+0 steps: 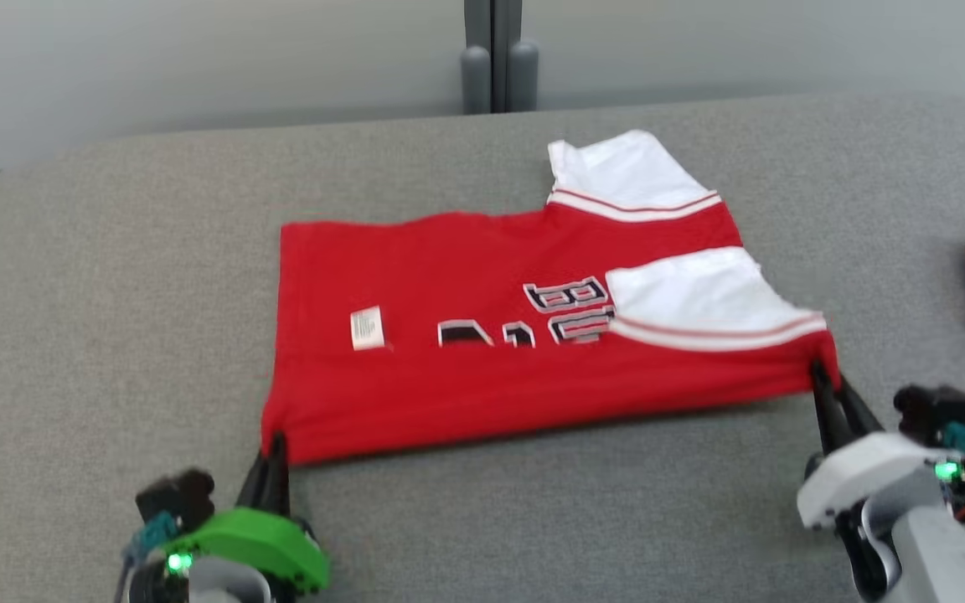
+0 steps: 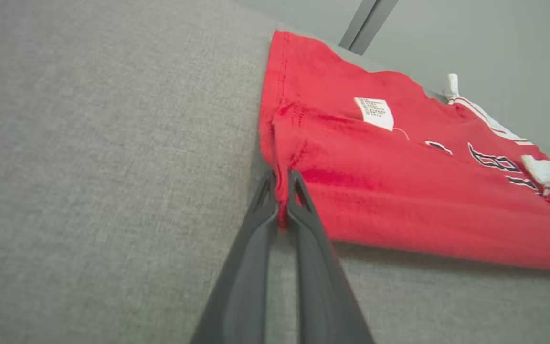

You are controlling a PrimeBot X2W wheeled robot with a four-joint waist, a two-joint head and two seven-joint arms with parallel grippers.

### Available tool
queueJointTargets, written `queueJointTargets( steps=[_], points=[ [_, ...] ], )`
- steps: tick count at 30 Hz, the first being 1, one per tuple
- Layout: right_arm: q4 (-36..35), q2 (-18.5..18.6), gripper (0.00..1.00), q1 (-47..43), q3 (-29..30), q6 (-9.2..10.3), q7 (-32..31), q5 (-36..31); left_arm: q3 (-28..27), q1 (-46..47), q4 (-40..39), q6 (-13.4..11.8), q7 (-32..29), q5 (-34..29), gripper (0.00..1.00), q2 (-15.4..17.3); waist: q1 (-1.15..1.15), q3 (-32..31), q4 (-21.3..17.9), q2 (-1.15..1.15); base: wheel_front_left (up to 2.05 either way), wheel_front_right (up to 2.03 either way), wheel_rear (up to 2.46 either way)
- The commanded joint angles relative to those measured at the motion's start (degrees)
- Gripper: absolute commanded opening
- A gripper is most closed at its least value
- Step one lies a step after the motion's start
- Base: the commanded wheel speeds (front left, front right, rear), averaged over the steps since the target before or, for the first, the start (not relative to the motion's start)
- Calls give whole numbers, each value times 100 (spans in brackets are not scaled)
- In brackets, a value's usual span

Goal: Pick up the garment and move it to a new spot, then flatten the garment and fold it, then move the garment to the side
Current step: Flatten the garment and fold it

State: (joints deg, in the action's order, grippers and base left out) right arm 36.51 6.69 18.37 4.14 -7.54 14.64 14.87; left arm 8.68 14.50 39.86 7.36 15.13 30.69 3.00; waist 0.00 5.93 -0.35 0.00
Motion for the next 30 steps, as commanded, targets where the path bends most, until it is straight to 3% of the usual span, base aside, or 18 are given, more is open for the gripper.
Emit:
queueJointTargets(
  steps=[1, 7, 8, 9, 10, 17, 30],
  points=[
    [-26, 94, 0, -341, -35, 12, -3, 102, -70, -333, 59, -33, -2, -69, 0, 35, 0, -396, 0, 0, 0, 0, 0],
    [-247, 244, 0, -1251, -161, 18, -14, 302, -194, -1240, -65, -69, -1, -125, 0, 32, 0, -424, 8, 0, 0, 0, 0],
    [-369, 255, 23, -1350, -186, 17, -16, 297, -173, -1363, -213, -73, -1, -96, 91, 28, 0, -346, 10, 0, 0, 0, 0],
    [-422, 244, 49, -1376, -194, 17, -30, 294, -163, -1359, -325, -87, -1, -80, 100, 27, 0, -289, 13, 0, 0, 0, 0],
    [-458, 239, 100, -1358, -204, 17, -31, 282, -149, -1315, -413, -105, -2, -102, 100, 26, 0, -243, 17, 0, 0, 0, 0],
    [-792, 239, 100, -628, -223, 11, -155, -13, -28, -259, -644, -187, -2, -422, 100, 12, 0, 278, 33, 0, 0, 0, 0],
    [-600, 222, 100, 1277, -459, 11, -495, -618, 199, 2586, 1215, -135, -247, -797, 100, 319, 0, 1419, -124, 0, 0, 0, 0]
  ],
)
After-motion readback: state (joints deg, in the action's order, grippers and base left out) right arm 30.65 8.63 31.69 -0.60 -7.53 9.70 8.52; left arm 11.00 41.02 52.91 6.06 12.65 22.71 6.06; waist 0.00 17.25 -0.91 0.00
